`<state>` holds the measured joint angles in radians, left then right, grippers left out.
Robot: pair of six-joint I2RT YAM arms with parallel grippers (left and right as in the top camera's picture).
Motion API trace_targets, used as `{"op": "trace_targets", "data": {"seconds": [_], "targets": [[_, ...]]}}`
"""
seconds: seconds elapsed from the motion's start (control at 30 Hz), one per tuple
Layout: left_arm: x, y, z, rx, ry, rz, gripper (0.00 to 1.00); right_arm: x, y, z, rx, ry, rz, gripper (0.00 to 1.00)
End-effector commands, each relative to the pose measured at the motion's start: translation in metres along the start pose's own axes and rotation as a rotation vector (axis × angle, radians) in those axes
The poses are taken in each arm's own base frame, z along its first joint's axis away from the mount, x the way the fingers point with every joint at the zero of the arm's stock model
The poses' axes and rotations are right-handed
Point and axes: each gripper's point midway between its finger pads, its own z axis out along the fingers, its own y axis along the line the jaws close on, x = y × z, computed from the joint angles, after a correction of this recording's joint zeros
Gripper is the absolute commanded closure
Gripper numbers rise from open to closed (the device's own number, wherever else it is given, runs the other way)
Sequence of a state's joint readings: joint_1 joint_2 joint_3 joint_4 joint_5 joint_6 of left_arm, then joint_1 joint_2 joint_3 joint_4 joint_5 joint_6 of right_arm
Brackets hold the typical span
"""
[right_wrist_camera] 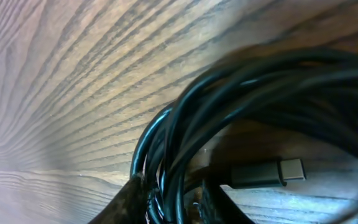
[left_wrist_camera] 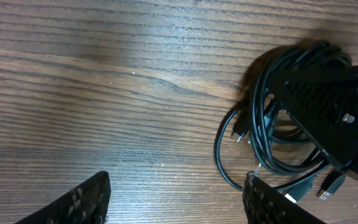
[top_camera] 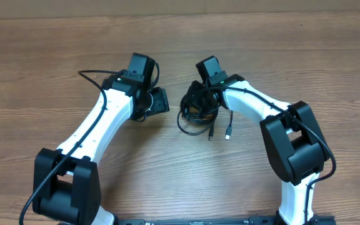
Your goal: Untangle cables
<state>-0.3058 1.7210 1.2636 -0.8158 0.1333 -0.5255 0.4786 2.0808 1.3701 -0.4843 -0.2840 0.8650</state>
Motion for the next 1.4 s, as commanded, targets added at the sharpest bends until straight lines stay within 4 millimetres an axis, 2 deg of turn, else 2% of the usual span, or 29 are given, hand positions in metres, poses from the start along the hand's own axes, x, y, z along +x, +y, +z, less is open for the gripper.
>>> {"op": "trace_targets", "data": {"seconds": [0.0, 0.07, 0.17, 0.23, 0.33, 0.43, 0.53, 0.63, 0.7, 0.77, 0.87, 1.13, 1.2, 1.37], "targets": [[-0.006, 0.001, -0.002, -0.007, -0.016, -0.016, 0.32, -0.005, -0.007, 0.007, 0.060, -0.048, -0.011, 0.78], [-0.006, 0.001, -0.002, -0.005, -0.015, -0.016, 0.32, -0.006, -0.013, 0.008, 0.092, -0.067, -0.014, 0.80], [-0.006, 0.000, -0.002, -0.004, -0.015, -0.016, 0.32, -0.004, -0.021, 0.008, 0.131, -0.067, -0.042, 0.96], [-0.006, -0.001, -0.002, 0.000, -0.013, -0.014, 0.36, -0.003, -0.021, 0.005, 0.131, -0.048, -0.073, 0.96], [-0.007, -0.012, -0.002, 0.060, -0.011, 0.071, 0.43, 0.000, -0.005, -0.008, 0.067, 0.002, -0.181, 0.96], [-0.007, -0.033, -0.005, 0.177, -0.006, 0.169, 0.42, 0.000, 0.018, -0.041, -0.005, 0.032, -0.277, 0.96], [-0.008, -0.051, -0.013, 0.290, 0.008, 0.164, 0.40, 0.001, 0.036, -0.082, -0.057, 0.040, -0.349, 0.96], [-0.007, -0.081, -0.030, 0.486, 0.034, 0.190, 0.39, 0.007, 0.052, -0.122, -0.115, 0.045, -0.394, 0.96], [-0.006, -0.103, -0.044, 0.631, 0.035, 0.251, 0.39, 0.009, 0.058, -0.141, -0.147, 0.037, -0.394, 0.96], [-0.005, -0.115, -0.053, 0.710, 0.035, 0.278, 0.39, 0.009, 0.063, -0.157, -0.180, 0.033, -0.386, 0.96], [-0.006, -0.117, -0.055, 0.723, 0.052, 0.232, 0.38, 0.009, 0.064, -0.174, -0.213, 0.027, -0.364, 0.96], [-0.008, -0.112, -0.048, 0.664, 0.046, 0.185, 0.39, 0.007, 0.064, -0.182, -0.219, 0.014, -0.356, 0.96], [-0.009, -0.109, -0.045, 0.638, 0.040, 0.180, 0.39, 0.006, 0.067, -0.189, -0.232, 0.009, -0.354, 0.96], [-0.012, -0.105, -0.040, 0.591, -0.004, 0.254, 0.38, 0.006, 0.080, -0.232, -0.269, -0.046, -0.369, 0.96]]}}
